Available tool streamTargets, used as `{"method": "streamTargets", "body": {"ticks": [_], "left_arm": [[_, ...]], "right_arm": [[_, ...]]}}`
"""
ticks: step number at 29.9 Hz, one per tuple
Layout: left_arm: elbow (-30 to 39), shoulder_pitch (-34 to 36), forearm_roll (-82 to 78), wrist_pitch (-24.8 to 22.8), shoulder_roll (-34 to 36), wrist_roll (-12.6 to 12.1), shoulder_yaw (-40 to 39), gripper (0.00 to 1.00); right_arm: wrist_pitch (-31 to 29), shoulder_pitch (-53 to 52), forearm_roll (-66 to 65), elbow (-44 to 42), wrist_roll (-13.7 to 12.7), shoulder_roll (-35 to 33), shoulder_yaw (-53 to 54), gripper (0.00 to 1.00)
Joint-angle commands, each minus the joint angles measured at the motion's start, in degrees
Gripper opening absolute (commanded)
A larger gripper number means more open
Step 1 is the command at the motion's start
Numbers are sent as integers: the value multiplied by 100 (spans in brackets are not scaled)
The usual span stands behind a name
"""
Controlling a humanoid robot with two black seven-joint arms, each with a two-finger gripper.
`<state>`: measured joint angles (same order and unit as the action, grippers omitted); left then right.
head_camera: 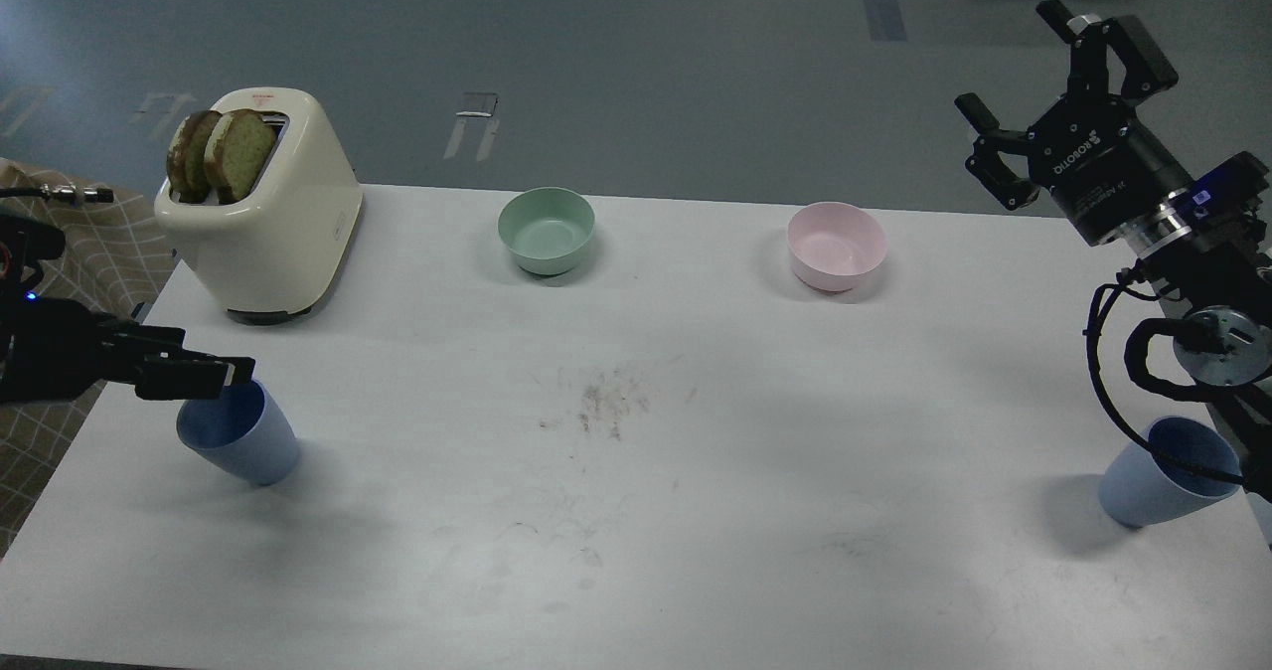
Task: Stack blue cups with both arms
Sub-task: 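Grasp the blue cup with the left gripper and lift it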
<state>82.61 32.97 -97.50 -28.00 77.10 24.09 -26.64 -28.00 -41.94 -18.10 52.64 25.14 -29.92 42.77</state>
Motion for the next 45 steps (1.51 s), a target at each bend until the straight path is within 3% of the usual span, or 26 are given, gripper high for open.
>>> {"method": "streamTargets", "body": {"ticks": [1, 7, 9, 15, 25, 26, 31, 38, 45], "left_arm": [[-78, -185, -15, 0, -37, -1, 9, 94], [-298, -484, -68, 0, -160, -1, 1, 91], [-560, -493, -24, 0, -326, 8, 1, 84], [-676, -528, -15, 0, -397, 8, 9, 75], [-711, -607, -103, 0, -556, -1, 9, 10], [-711, -607, -103, 0, -556, 8, 9, 7], [-720, -607, -103, 0, -556, 26, 9, 0], [-711, -598, -94, 145, -582, 26, 1, 0], [-133, -126, -103, 225, -512, 17, -52, 0]], "right_arm": [[0, 11, 0, 9, 0, -14, 3, 100], [0, 19, 0, 9, 0, -22, 3, 100], [0, 19, 0, 9, 0, -14, 3, 100], [0, 28, -9, 9, 0, -5, 3, 100], [0, 99, -9, 9, 0, -13, 3, 100], [0, 99, -9, 9, 0, -5, 3, 100], [0, 116, -9, 9, 0, -5, 3, 100], [0, 125, -9, 9, 0, 4, 3, 100], [0, 116, -9, 9, 0, 39, 12, 100]]}}
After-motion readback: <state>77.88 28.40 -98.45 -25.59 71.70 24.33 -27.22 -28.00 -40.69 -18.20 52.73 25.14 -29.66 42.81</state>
